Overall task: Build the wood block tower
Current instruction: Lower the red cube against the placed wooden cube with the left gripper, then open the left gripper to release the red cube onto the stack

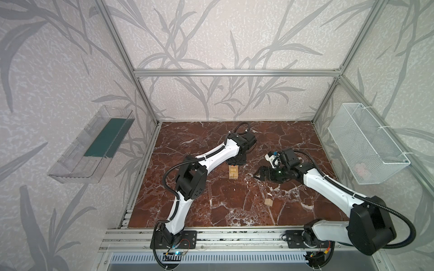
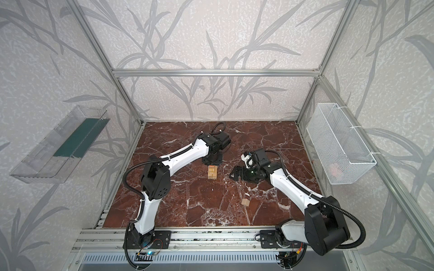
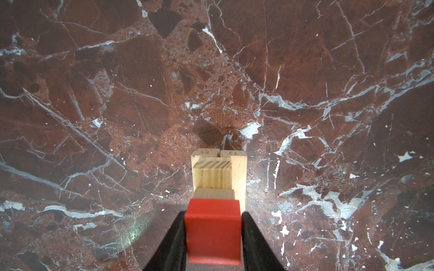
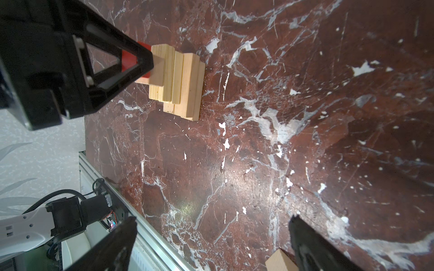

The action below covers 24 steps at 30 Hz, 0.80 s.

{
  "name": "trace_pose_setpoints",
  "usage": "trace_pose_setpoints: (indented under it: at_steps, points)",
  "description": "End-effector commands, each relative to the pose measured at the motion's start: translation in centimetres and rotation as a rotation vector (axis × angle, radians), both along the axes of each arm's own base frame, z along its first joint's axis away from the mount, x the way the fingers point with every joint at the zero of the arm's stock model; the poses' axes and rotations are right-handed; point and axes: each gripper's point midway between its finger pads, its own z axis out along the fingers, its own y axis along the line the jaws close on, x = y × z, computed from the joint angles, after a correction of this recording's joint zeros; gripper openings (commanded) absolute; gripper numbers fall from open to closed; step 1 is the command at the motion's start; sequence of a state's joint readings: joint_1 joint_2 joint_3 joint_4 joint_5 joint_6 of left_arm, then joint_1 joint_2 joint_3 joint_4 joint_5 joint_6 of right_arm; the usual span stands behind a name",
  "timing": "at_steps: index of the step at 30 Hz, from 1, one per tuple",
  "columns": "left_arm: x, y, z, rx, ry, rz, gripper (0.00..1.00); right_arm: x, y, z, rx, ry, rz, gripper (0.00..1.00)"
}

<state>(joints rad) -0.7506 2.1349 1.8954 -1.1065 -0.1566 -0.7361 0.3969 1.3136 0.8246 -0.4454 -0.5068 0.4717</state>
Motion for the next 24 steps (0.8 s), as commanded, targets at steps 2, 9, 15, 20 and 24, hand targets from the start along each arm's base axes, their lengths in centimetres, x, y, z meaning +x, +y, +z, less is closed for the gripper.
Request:
trace_pose_setpoints:
  at_steps: [2, 9, 15, 20, 24]
  points:
    - [-0.5, 1.4, 1.5, 0.022, -0.014, 0.025, 0.37, 0.0, 0.1, 0.2, 0.016, 0.000, 0.000, 0.99]
    - [-0.6, 1.2, 1.8, 0.001, -0.018, 0.027, 0.40, 0.0, 0.1, 0.2, 0.019, 0.002, 0.000, 0.99]
    - [-0.6, 0.7, 2.0, -0.022, -0.019, 0.017, 0.42, 0.0, 0.1, 0.3, 0.019, 0.000, -0.001, 0.99]
    - [-0.6, 0.9, 2.2, -0.020, -0.022, 0.021, 0.42, 0.0, 0.1, 0.3, 0.015, 0.000, 0.001, 0.99]
    - [-0.6, 0.9, 3.4, -0.040, -0.044, 0.019, 0.49, -0.1, 0.0, 0.6, 0.006, -0.007, 0.011, 0.99]
